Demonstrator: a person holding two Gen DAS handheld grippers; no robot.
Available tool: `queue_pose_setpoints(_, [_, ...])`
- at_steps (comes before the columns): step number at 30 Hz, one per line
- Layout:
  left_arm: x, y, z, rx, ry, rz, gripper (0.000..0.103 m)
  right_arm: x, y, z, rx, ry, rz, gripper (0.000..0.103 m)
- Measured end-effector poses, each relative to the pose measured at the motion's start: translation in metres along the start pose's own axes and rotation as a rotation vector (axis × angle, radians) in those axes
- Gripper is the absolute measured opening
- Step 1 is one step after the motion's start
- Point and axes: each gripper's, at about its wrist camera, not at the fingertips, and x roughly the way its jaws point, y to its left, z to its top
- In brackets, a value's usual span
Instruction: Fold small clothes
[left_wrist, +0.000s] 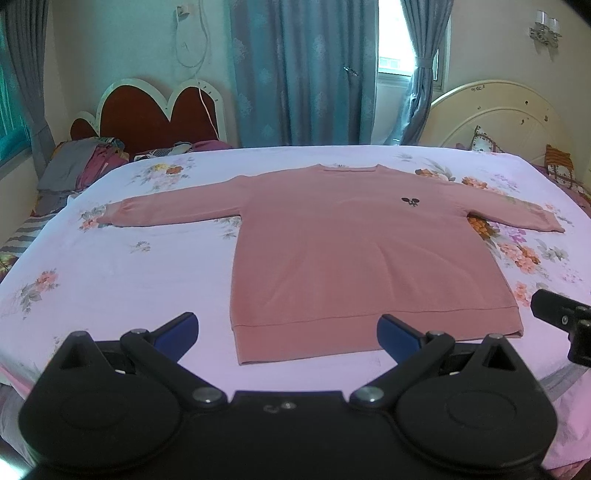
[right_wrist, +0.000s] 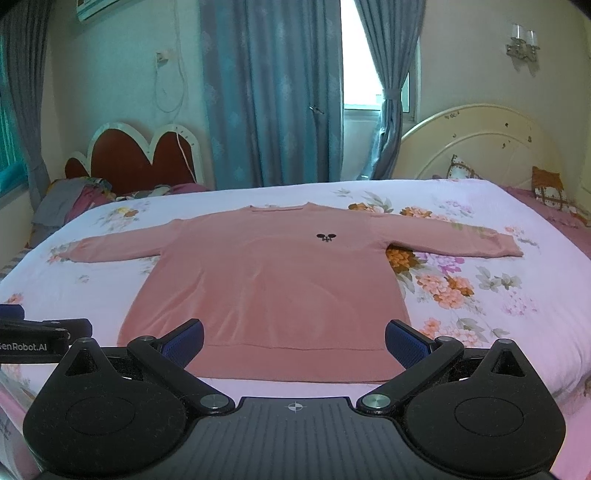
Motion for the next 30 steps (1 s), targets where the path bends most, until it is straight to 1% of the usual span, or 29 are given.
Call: queue_pose_setpoints(30, [0.0078, -0.0045, -0.0005, 0.004, 0.015, 0.006, 0.103, 0.0077, -0.0082, -0.0030, 0.012, 0.005, -0.004, 0.103])
